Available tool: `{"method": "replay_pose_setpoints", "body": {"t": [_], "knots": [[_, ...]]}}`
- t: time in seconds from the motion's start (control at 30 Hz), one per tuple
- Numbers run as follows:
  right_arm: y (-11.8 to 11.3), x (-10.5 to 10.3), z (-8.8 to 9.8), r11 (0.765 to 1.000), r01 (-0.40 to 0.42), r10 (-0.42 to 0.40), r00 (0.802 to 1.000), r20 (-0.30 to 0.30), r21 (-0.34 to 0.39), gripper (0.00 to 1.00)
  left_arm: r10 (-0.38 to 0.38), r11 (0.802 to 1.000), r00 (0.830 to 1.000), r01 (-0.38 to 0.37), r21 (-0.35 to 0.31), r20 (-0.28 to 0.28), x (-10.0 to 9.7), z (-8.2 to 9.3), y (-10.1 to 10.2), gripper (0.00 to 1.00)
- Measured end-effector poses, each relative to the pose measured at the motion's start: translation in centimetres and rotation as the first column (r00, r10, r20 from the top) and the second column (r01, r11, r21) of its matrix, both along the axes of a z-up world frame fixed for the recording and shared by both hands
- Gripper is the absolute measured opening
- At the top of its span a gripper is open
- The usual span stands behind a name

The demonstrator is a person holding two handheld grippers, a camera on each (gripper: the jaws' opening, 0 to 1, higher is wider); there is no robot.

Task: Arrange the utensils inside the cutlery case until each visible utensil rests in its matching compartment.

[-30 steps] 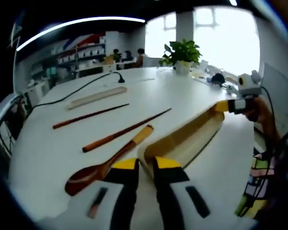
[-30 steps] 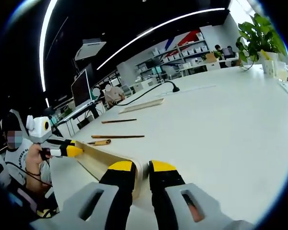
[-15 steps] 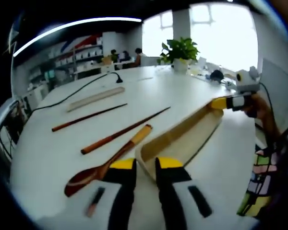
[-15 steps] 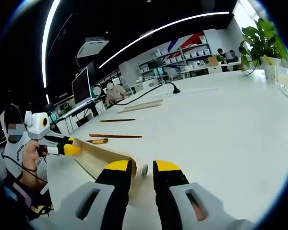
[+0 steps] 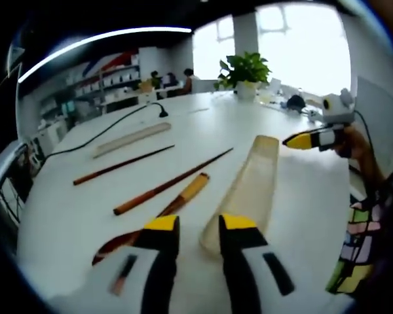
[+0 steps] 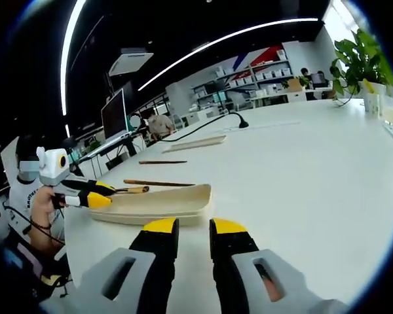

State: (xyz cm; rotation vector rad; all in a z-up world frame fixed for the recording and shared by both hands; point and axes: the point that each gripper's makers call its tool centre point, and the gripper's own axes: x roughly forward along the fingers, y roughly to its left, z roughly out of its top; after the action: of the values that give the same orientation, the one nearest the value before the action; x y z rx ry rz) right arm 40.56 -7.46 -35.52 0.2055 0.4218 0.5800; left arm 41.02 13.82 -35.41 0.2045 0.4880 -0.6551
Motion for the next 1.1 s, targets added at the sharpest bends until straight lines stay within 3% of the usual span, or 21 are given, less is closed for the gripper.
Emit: {"method": "replay_pose_setpoints", "body": {"t": [0.2,0.33,0.47,0.53,0.67,0.77,1.1], "knots": [[-0.4,0.4,0.1,1.0,0.022,-0.022,1.0,0.005,0.01,0.19,-0.031,0.999,0.999,0.031,-0.009,0.024,-0.6,1.0,-0.2,0.27],[-0.7,1.1,0.8,0.999,0.037,-0.037,0.999,0.021,0.012,0.22,-0.103,0.993,0.99,0.097,0.064,0.098,-1.2,1.8,-0.5,0.29],[-0.8,1.9,1.0,0.999,0.044,-0.045,0.999,0.03,0.015,0.23,-0.183,0.982,0.981,0.178,0.069,0.067,-2.4,1.4,-1.2,0.42],[-0.7,2.2,0.9,0.999,0.038,-0.038,0.999,0.022,0.027,0.23,-0.23,0.972,0.97,0.225,0.06,0.081,-2.8,1.5,-1.8,0.47],[0.0,2.5,1.3,0.998,0.018,-0.02,0.999,0.035,0.059,0.26,-0.241,0.969,0.968,0.237,0.068,0.07,-2.8,1.0,-1.9,0.6],[0.5,2.8,1.3,0.999,0.01,-0.012,1.0,0.023,0.049,0.28,-0.241,0.966,0.97,0.236,0.105,0.039,-2.9,0.1,-1.3,0.59],[0.8,3.5,0.9,1.0,-0.002,0.002,1.0,0.003,0.006,0.23,-0.216,0.971,0.976,0.213,0.113,0.024,-2.3,-0.5,-0.2,0.47]]}}
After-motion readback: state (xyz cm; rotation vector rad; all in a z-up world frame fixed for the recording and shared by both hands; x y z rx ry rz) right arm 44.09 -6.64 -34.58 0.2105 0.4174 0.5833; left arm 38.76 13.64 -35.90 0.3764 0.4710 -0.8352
